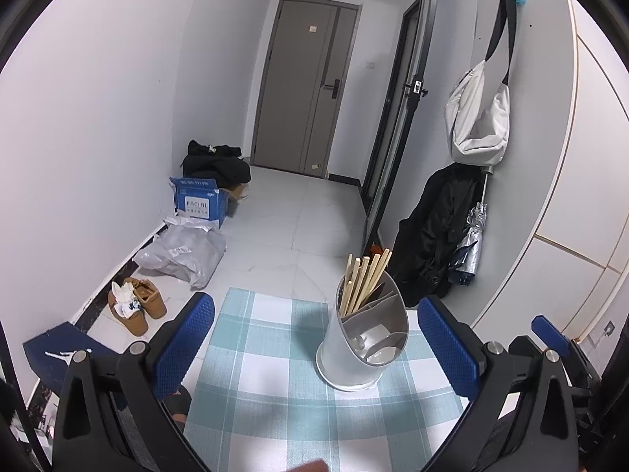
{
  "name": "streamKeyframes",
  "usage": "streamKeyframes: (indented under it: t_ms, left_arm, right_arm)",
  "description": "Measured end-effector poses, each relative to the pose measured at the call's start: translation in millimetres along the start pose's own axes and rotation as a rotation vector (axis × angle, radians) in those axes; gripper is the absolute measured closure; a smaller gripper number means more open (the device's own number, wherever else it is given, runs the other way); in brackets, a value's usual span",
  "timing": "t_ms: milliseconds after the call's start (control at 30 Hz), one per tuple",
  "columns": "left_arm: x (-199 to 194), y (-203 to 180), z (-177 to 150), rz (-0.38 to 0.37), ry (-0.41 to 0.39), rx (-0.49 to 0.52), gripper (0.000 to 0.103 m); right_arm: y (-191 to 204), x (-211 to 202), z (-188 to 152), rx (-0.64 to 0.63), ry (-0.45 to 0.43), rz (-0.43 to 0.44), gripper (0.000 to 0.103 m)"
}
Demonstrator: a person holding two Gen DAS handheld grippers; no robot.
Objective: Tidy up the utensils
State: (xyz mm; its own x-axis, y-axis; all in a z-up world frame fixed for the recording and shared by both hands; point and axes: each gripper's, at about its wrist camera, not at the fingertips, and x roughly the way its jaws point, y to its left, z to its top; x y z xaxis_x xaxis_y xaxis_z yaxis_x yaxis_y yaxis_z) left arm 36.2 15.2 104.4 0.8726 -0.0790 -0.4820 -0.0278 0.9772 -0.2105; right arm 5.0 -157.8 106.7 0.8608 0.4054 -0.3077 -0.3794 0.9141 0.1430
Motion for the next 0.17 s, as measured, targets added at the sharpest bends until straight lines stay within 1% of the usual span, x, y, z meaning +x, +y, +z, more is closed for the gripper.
streamKeyframes:
  t_ms: [167]
  left_arm:
    - [5.2, 3.5, -3.8, -0.006, 0.008, -0.014, 0.001]
  right_arm:
    - [-0.4, 1.9, -2.3, 0.000, 0.003, -0.002, 0.000]
